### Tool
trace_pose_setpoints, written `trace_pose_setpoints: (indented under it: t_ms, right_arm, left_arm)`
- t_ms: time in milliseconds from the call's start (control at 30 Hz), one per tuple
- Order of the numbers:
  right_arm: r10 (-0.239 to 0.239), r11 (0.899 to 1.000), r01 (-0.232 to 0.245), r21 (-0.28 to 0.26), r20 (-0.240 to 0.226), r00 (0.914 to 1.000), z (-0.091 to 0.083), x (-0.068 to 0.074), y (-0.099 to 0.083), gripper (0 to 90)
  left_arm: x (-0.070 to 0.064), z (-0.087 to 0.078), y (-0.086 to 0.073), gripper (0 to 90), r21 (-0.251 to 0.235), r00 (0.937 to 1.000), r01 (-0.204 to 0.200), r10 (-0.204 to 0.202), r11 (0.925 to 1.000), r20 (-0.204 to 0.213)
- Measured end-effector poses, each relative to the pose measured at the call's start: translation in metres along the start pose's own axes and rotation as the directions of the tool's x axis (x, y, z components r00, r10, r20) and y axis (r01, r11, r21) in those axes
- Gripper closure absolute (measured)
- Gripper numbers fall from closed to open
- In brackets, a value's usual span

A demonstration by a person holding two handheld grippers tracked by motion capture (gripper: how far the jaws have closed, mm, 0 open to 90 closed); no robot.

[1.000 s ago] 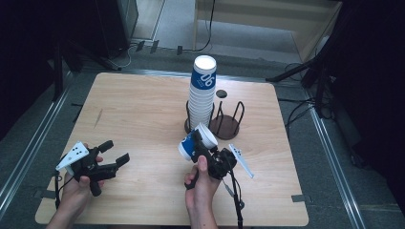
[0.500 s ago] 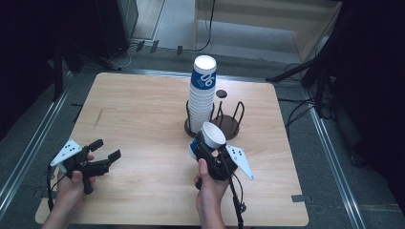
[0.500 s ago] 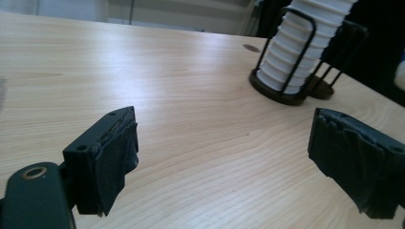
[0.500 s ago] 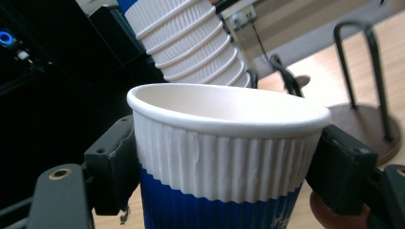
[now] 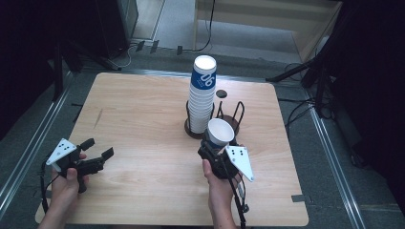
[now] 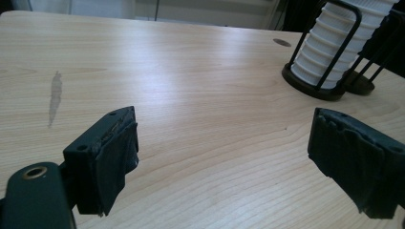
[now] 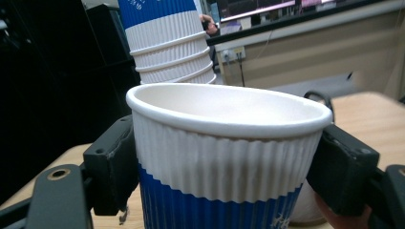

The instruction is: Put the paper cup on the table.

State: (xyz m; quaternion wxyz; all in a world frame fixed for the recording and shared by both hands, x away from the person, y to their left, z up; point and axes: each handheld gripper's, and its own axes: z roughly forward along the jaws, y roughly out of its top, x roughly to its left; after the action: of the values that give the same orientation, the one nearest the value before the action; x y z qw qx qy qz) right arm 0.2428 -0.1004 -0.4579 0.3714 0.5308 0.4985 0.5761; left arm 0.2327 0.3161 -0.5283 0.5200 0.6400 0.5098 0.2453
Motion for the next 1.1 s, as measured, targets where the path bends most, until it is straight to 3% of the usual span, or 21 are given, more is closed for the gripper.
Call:
trace_pose_setpoints:
  t_ms: [167, 300, 467, 533, 700, 933, 1100]
  right_arm:
    - [-0.088, 0.996, 0.088, -0.027, 0.008, 0.9961, 0.000, -0.004, -0.001, 20.3]
    - [-0.128, 0.991, 0.128, -0.038, 0.015, 0.9917, 0.001, -0.006, -0.001, 20.3]
    - [-0.157, 0.986, 0.158, -0.049, 0.024, 0.9872, 0.002, -0.012, -0.002, 20.3]
    - [-0.170, 0.984, 0.171, -0.051, 0.031, 0.9850, 0.002, -0.015, -0.002, 20.3]
    - [-0.202, 0.976, 0.206, -0.066, 0.059, 0.9776, 0.004, -0.026, -0.002, 20.2]
    - [-0.247, 0.965, 0.254, -0.061, 0.102, 0.9635, 0.006, -0.045, 0.002, 20.2]
    - [-0.244, 0.966, 0.253, -0.051, 0.128, 0.9611, 0.007, -0.060, 0.003, 20.2]
  left_arm:
    - [0.004, 0.000, -0.001, 13.6, 0.011, 0.9997, -0.008, 0.008, 0.9999, -0.024]
    - [0.007, 0.000, -0.003, 11.3, 0.028, 0.9992, -0.003, 0.004, 0.9996, -0.040]
    - [0.008, -0.001, -0.007, 7.5, 0.030, 0.9994, -0.012, 0.013, 0.9995, -0.033]
    - [0.009, 0.000, -0.009, 1.6, 0.030, 0.9997, -0.019, 0.020, 0.9994, -0.015]
    - [0.010, 0.003, -0.016, 1.4, 0.053, 0.9990, -0.022, 0.024, 0.9984, -0.038]
    - [0.008, 0.007, -0.020, 1.4, 0.049, 0.9982, -0.020, 0.023, 0.9986, -0.056]
    - [0.009, 0.005, -0.021, 1.4, 0.029, 0.9985, -0.014, 0.016, 0.9995, -0.053]
